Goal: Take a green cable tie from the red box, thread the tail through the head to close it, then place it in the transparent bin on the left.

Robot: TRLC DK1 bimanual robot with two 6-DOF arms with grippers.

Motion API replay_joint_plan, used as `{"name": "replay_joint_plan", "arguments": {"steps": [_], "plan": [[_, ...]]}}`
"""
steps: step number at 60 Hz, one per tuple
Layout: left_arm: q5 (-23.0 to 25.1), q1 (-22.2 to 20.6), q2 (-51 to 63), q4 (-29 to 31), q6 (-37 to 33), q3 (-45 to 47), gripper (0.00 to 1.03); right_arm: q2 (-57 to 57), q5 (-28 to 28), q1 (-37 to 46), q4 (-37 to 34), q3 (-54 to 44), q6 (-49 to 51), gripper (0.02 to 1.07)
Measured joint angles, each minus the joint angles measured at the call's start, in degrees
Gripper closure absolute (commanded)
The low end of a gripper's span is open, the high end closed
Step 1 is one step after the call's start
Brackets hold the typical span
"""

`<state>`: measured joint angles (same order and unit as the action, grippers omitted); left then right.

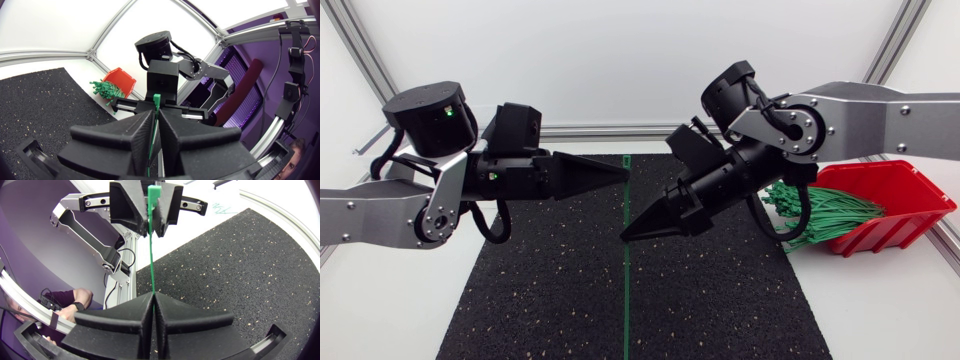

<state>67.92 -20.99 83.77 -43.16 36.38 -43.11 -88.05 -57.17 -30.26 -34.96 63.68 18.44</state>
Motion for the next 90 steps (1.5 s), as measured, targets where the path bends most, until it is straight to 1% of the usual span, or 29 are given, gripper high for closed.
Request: {"name": "replay_joint_plan", "arguments": {"steps": [8,45,48,52,83,84,85,86,89,90], "plan": [[0.00,-0.57,0.28,0.00,0.00,0.00,0.90,0.00,0.00,0.00,0.02,0.00,0.02,1.01],[-0.02,-0.50,0.35,0.00,0.00,0.04,0.90,0.09,0.00,0.44,0.00,-0.04,0.02,1.01],[-0.02,-0.50,0.35,0.00,0.00,0.04,0.91,0.15,0.00,0.44,0.00,-0.04,0.02,1.01],[-0.02,-0.50,0.35,0.00,0.00,0.04,1.00,0.31,0.00,0.44,0.00,-0.04,0.02,1.01],[-0.02,-0.35,0.35,0.00,0.00,0.04,1.00,0.48,0.00,0.44,0.00,-0.04,0.28,1.01],[0.00,-0.28,0.35,0.00,0.02,0.04,1.00,0.48,0.00,0.44,0.02,-0.04,0.46,0.97],[0.00,-0.20,0.35,0.00,0.02,0.04,1.00,0.46,-0.02,0.44,0.00,-0.04,0.48,0.91],[0.00,-0.15,0.35,0.02,0.02,0.04,1.00,0.48,-0.02,0.44,0.02,-0.04,0.81,0.82],[0.00,0.04,0.35,0.02,0.26,0.04,1.00,0.52,0.00,0.44,0.00,-0.04,1.01,0.46],[0.00,0.20,0.35,0.02,0.57,0.04,1.00,0.55,0.00,0.46,-0.04,-0.04,1.07,0.38]]}}
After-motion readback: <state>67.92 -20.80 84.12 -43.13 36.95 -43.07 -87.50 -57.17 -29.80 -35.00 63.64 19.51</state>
